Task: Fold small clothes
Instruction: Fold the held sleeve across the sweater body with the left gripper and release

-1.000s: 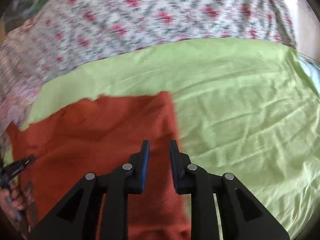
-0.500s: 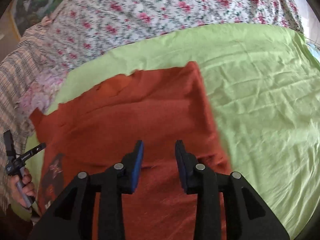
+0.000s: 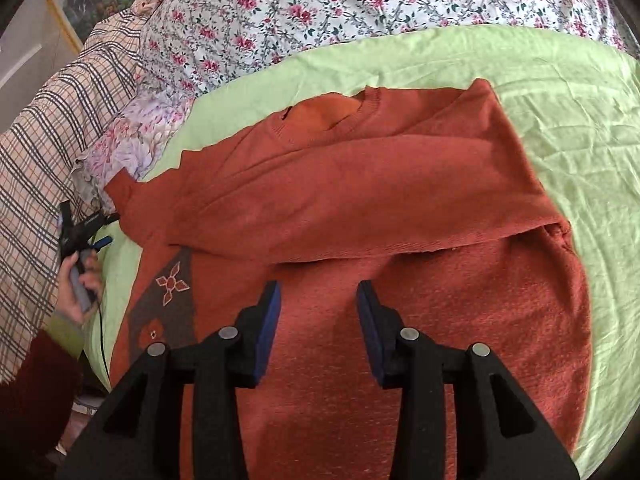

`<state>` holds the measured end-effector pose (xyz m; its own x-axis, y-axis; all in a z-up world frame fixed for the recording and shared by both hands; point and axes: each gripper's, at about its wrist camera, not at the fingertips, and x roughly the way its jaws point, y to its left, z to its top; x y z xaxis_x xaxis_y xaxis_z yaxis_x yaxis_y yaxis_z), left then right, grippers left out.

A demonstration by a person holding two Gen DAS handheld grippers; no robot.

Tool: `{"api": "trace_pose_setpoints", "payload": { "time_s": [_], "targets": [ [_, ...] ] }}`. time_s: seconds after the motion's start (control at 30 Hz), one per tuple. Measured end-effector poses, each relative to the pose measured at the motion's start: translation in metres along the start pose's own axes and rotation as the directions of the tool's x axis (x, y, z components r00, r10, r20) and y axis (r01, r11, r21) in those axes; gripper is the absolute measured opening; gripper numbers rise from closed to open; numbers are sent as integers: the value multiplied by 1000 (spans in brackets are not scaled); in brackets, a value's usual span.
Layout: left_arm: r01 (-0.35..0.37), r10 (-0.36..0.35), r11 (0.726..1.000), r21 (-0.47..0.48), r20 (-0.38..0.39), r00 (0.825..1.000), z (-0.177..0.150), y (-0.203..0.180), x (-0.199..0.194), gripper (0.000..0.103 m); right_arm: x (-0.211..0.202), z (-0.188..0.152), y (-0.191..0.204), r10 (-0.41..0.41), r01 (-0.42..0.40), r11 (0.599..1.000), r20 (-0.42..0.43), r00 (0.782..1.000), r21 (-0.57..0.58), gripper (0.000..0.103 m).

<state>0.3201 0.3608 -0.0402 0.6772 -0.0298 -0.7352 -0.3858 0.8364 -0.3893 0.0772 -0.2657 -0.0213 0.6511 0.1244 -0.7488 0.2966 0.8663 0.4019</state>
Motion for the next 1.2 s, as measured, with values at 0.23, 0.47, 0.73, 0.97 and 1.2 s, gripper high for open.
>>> {"api": "trace_pose_setpoints", "payload": {
  "time_s": [0.23,0.47,0.73,0.97,1.2],
  "targets": [
    [-38,40,998,-46,45,998,47,-1,29,65,-1,3,10,6,-6,1000,4,1000,-3,41],
    [33,-34,999,20,69,997,44,-29,13,6,-1,0,10,13,-13,1000,-1,1000,-7,41],
    [196,-231,950,242,129,964,-25,-132,-81,6,-12,-8,4,39,-40,999,30,999,27,41],
    [371,-417,824,427,14,909,-128,-249,-127,6,-31,-18,-12,39,-44,996,66,997,72,41],
    [435,-423,689,581,-165,891,-234,-357,-99,6,-56,-33,-42,2,-17,990,104,995,137,41]
  ]
}}
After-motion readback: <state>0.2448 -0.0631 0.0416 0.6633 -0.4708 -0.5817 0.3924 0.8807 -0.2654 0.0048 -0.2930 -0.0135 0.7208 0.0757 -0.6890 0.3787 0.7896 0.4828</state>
